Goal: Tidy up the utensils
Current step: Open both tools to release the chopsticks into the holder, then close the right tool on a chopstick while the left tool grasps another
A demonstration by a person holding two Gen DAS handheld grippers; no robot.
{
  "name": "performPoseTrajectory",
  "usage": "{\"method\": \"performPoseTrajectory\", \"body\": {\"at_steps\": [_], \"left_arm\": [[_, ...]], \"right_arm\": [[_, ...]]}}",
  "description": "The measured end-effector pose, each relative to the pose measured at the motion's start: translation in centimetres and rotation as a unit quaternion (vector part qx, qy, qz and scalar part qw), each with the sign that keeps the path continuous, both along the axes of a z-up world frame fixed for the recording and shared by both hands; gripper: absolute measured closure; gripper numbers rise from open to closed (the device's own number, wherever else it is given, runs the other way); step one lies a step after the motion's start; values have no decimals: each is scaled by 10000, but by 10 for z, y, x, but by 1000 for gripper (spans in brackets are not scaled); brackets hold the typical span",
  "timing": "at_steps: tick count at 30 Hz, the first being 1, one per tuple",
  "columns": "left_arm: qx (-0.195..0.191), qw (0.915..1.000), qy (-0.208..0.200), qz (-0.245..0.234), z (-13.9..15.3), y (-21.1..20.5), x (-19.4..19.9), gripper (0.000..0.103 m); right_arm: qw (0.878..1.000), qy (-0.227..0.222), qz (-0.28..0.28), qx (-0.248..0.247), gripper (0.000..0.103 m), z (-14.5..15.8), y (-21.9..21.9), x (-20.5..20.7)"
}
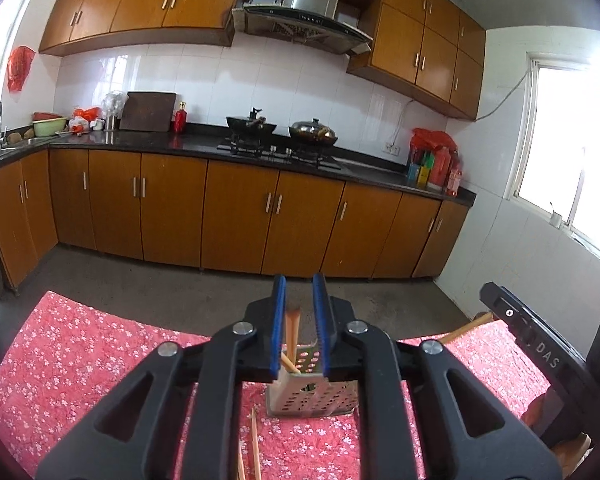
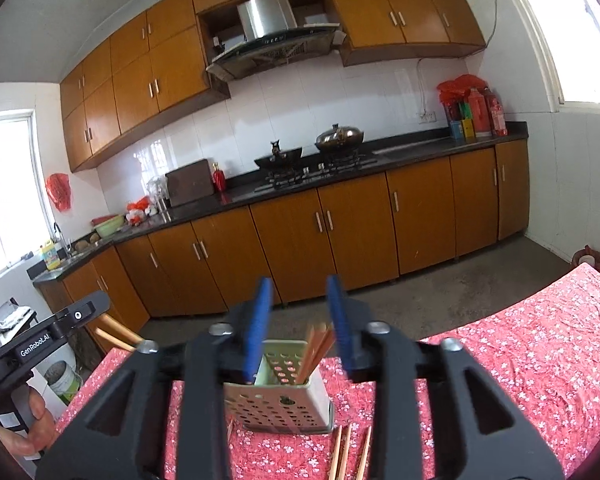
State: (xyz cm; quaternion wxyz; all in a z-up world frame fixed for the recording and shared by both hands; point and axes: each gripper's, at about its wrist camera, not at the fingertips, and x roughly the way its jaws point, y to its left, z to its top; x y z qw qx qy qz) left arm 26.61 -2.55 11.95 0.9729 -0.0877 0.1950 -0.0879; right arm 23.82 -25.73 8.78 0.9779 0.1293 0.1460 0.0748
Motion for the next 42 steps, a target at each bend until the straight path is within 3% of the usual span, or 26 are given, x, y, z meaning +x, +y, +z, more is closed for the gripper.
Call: {"method": "performPoseTrajectory", "body": {"at_steps": [6, 10, 16, 19, 23, 29, 31, 37, 42], "left_arm": [[-61, 9998, -155, 101, 10, 21, -33, 84], [67, 9996, -65, 277, -6, 44, -59, 83], [390, 9938, 855, 600, -76, 71, -71, 83], [375, 9872, 1431, 597, -118, 80, -73, 83], [273, 9817, 1835, 420, -152, 80, -79, 83], [180, 9764, 2152, 49, -180, 68, -87, 83], [149, 9748, 2223, -50, -183, 61, -87, 83], [123, 9685, 2461, -346, -198, 45, -87, 84], [343, 9631, 2633, -448, -211, 32, -84, 86]], "right_arm": [[9997, -16, -225, -130, 70, 9, -13, -26], [9984, 300, -479, -75, 70, -9, -33, -48], [9855, 1628, -443, -155, 71, -93, -38, -50], [9726, 2322, -92, -100, 78, -141, -24, -46], [9593, 2813, 210, -137, 80, -181, -2, -44], [9541, 2954, 295, -399, 82, -203, 14, -43], [9536, 2939, 259, -596, 93, -202, 17, -41], [9531, 2981, -130, -498, 95, -203, -6, -34], [9539, 2948, -140, -548, 95, -203, -11, -37]]}}
